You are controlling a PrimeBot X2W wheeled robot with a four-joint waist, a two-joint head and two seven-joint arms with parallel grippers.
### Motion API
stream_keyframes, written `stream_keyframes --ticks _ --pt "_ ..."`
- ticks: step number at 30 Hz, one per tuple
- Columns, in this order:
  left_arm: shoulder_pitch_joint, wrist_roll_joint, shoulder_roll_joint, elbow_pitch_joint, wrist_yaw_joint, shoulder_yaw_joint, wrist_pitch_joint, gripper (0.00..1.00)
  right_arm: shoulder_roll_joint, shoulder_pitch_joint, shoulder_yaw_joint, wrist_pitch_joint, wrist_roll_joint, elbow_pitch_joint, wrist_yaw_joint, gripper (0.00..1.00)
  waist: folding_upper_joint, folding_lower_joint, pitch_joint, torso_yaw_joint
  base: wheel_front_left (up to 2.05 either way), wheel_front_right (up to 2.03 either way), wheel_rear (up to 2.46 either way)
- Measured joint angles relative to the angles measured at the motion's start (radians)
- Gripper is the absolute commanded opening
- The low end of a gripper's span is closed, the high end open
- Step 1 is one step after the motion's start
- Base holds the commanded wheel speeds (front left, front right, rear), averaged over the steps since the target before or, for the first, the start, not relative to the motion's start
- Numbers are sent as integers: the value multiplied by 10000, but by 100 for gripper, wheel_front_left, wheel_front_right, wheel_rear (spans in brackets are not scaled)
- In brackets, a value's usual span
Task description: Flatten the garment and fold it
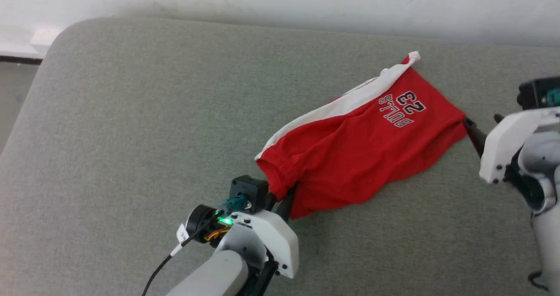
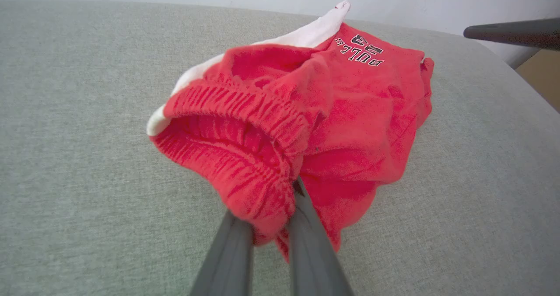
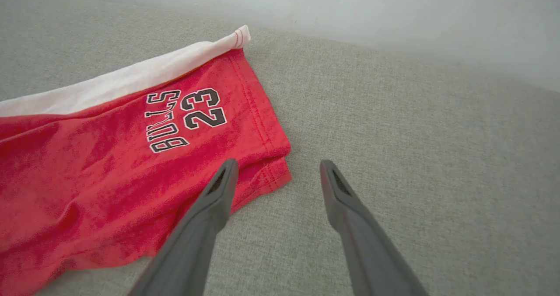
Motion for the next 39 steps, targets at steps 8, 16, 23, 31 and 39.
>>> stream_keyframes --ticks 8,16,23,31,39 --pt "-280 201 -341 -173 -117 -370 -52 0 293 -1892 -779 1350 -945 2842 -2 100 0 1 443 684 0 0 0" --pt "-307 201 -460 -58 -205 -493 -169 0 236 -2427 -376 1641 -1313 3967 -4 100 0 -2 721 1121 0 0 0" --pt "-361 194 -481 215 -276 -525 -178 0 98 -2545 489 1693 -988 4213 -2 0 0 -2 710 1116 0 0 0" --pt "-330 -19 -215 537 -364 -414 -267 0 -54 -1899 579 1287 134 4278 10 0 0 -2 73 832 0 0 0" --pt "211 -288 322 424 -545 -395 -159 0 -198 131 274 909 1486 2888 12 0 1 -2 -837 464 0 0 0"
